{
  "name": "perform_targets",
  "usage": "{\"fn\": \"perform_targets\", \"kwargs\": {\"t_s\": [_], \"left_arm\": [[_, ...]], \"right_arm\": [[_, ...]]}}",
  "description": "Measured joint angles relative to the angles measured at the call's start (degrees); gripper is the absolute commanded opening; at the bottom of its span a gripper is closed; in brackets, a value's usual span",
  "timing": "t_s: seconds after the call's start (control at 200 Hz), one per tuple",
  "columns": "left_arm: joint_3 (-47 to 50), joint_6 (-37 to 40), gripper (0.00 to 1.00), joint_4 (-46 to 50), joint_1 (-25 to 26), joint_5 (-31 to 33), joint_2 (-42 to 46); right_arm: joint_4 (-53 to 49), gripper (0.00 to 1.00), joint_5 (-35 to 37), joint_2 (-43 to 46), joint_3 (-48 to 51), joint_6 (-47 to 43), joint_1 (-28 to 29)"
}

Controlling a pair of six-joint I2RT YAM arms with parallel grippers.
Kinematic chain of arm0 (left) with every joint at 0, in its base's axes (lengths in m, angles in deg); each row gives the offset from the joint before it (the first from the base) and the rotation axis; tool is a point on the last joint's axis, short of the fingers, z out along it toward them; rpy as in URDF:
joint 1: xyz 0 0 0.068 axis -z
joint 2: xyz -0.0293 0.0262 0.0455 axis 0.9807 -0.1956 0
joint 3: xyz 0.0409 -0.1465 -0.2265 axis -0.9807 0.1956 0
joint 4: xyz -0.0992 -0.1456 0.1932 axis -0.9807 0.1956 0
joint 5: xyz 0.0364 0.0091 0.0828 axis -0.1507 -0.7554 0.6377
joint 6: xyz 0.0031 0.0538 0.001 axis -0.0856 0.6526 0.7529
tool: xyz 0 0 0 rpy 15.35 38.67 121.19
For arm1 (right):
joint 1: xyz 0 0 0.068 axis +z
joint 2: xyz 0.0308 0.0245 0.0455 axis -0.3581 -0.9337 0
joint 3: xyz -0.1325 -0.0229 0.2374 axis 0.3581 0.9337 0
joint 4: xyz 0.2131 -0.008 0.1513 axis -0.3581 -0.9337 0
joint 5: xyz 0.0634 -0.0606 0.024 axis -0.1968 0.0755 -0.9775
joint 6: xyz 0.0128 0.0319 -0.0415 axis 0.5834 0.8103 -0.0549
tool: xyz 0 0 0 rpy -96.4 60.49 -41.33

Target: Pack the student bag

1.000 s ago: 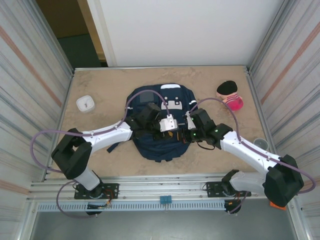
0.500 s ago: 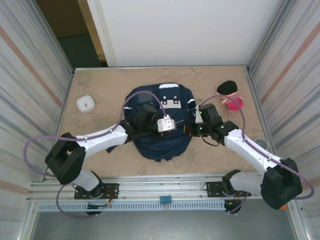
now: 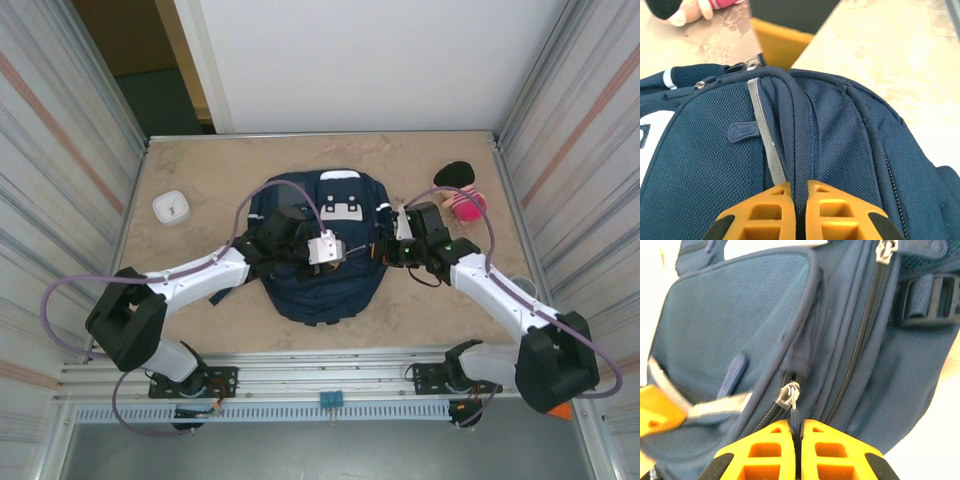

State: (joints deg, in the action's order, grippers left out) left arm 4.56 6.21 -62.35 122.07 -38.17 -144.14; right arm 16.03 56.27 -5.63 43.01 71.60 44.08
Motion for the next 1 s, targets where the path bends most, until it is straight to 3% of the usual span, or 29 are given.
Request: {"fn": "perform_targets", "kwargs": {"t_s": [0.135,0.19,0.256,0.296,0.336,0.436,0.601,0.692,0.797,0.917,1.002], "left_arm": [[0.0,2.7,0.05,1.0,0.1,-0.4,0.0],[0.1,3.0,0.23,0.9,0.1,-0.1,0.0],[0.3,2.3,0.59,1.4,0.1,-1.1,0.3],[0.8,0.5,0.68,1.8,0.7,-1.6,1.1],[1.3,-2.3,0.74,2.2,1.2,-1.4,2.5],[2.1,-13.2,0.78,2.2,0.9,0.3,7.5],[6.8,-31.8,0.81,-3.0,-4.8,6.6,17.1],[11.9,-41.0,0.81,-6.5,-9.4,9.5,18.1],[16.1,-49.4,0.83,-8.0,-13.6,12.4,12.3],[19.2,-54.8,0.86,-11.0,-14.3,14.1,5.2],[19.6,-56.8,0.9,-12.6,-14.1,14.8,4.3]], "right_arm": [[-0.3,0.0,-3.5,-5.0,-2.5,-0.8,-1.1],[-0.4,0.0,-4.7,-6.6,-3.4,-1.1,-1.7],[-0.4,0.25,-4.1,-8.0,-4.3,-1.2,-2.2],[-0.6,0.42,-2.3,-8.3,-4.8,-1.3,-3.3],[-1.0,0.47,-0.2,-8.0,-5.1,-1.4,-4.3],[-3.6,0.47,3.7,-3.4,-5.4,-1.6,-5.3],[-3.0,0.45,3.0,4.3,-6.3,-1.9,-0.2],[1.6,0.42,0.8,0.4,-6.6,-1.8,1.7],[9.4,0.41,0.9,-9.9,-5.3,-0.4,2.4],[18.2,0.4,2.6,-18.5,0.3,2.6,4.2],[23.7,0.44,5.4,-18.1,3.1,4.8,5.8]]}}
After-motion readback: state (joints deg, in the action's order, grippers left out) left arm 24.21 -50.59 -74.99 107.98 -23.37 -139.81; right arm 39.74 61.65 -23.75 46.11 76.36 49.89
